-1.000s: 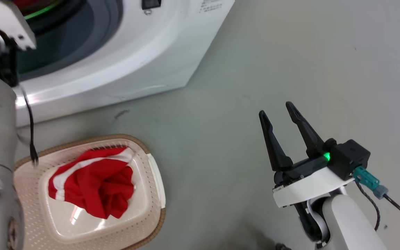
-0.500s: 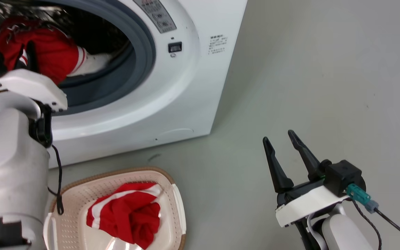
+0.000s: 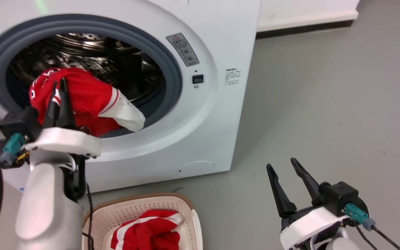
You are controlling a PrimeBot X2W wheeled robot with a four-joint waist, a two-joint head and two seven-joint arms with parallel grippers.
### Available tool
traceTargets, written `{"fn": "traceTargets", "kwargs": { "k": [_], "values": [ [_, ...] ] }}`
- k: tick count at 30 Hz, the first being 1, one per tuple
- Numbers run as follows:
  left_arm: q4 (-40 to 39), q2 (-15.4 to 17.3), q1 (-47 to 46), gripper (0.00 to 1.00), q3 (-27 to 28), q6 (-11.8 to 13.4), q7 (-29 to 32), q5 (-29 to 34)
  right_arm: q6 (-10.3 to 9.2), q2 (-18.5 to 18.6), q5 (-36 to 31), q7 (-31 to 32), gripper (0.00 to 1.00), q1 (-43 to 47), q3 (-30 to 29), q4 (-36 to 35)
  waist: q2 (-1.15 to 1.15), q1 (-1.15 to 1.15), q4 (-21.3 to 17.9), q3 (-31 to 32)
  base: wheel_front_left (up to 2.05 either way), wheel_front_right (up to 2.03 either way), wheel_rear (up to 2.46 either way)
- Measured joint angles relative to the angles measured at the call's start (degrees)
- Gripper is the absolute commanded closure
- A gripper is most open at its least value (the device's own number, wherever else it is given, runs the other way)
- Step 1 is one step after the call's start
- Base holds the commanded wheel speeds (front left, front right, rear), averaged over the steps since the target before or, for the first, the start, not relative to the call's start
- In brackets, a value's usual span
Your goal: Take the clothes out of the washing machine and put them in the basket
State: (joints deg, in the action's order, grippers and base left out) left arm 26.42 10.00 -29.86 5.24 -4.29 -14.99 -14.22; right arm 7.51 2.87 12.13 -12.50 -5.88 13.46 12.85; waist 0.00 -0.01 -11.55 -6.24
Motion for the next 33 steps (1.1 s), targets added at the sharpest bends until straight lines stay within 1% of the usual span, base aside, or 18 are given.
{"fn": "traceTargets", "kwargs": {
  "k": [5, 7, 11, 15, 18, 21, 23, 25, 28, 33],
  "values": [
    [-13.14, -2.58, 6.95, 1.00, -0.46, 0.40, 0.00, 0.32, 0.00, 0.00, -0.09, 1.45, 0.00, 1.66, -0.37, -1.11, 0.00, 0.00, 2.28, 1.93, 0.00, 0.00, 0.00],
    [-17.86, -3.14, 9.71, 1.00, -1.01, 0.86, 0.20, 0.48, 0.00, 0.00, -0.22, 1.93, 0.00, 2.32, -0.52, -1.57, 0.00, 0.00, 3.15, 2.49, 0.00, 0.00, 0.00],
    [-26.49, -3.89, 16.05, 1.00, -2.61, 1.89, 2.68, 1.23, 0.00, 0.00, -0.58, 2.56, 0.00, 3.17, -0.63, -2.36, 0.00, 0.00, 4.67, 3.19, 0.00, 0.00, 0.00],
    [-32.41, -4.97, 23.51, 1.00, -4.37, 3.38, 5.19, 1.45, 0.00, 0.00, -0.98, 3.05, 0.00, 3.60, -1.18, -3.49, 0.00, 0.00, 5.86, 2.94, 0.00, 0.00, 0.00],
    [-34.60, -5.66, 28.13, 1.00, -6.33, 4.04, 6.26, 1.12, -0.01, 0.00, -1.19, 3.46, 0.00, 3.59, -1.72, -4.10, 0.00, 0.00, 6.78, 2.09, 0.00, 0.00, 0.00],
    [-33.88, -5.94, 31.98, 1.00, -8.24, 4.24, 7.37, 0.68, 0.00, 0.00, -1.59, 4.16, 0.00, 3.37, -1.52, -4.54, 0.00, 0.01, 7.69, 0.94, 0.00, 0.00, 0.00],
    [-32.07, -6.17, 33.75, 1.00, -9.46, 3.96, 7.79, 0.24, -0.01, 0.00, -1.96, 4.48, 0.00, 3.09, -1.59, -4.92, 0.00, 0.00, 8.26, 0.08, 0.00, 0.00, 0.00],
    [-29.64, -6.43, 35.01, 1.00, -9.96, 4.22, 7.43, -0.38, -0.01, 0.00, -2.49, 4.81, 0.00, 2.36, -1.53, -5.32, 0.00, 0.01, 8.69, -1.09, 0.00, 0.00, 0.00],
    [-24.41, -6.60, 35.74, 1.00, -10.28, 4.44, 6.33, -2.76, -0.01, 0.00, -2.93, 4.82, 0.00, 1.48, -1.82, -6.02, 0.00, 0.01, 9.16, -3.10, 0.00, 0.00, 0.00],
    [-12.14, -6.77, 32.49, 1.00, -10.95, 3.26, 3.91, -3.69, -0.01, 0.01, -3.16, 5.46, 0.00, -0.04, -1.78, -6.73, 0.00, 0.02, 9.76, -7.09, 0.00, 0.00, 0.00]
  ]
}}
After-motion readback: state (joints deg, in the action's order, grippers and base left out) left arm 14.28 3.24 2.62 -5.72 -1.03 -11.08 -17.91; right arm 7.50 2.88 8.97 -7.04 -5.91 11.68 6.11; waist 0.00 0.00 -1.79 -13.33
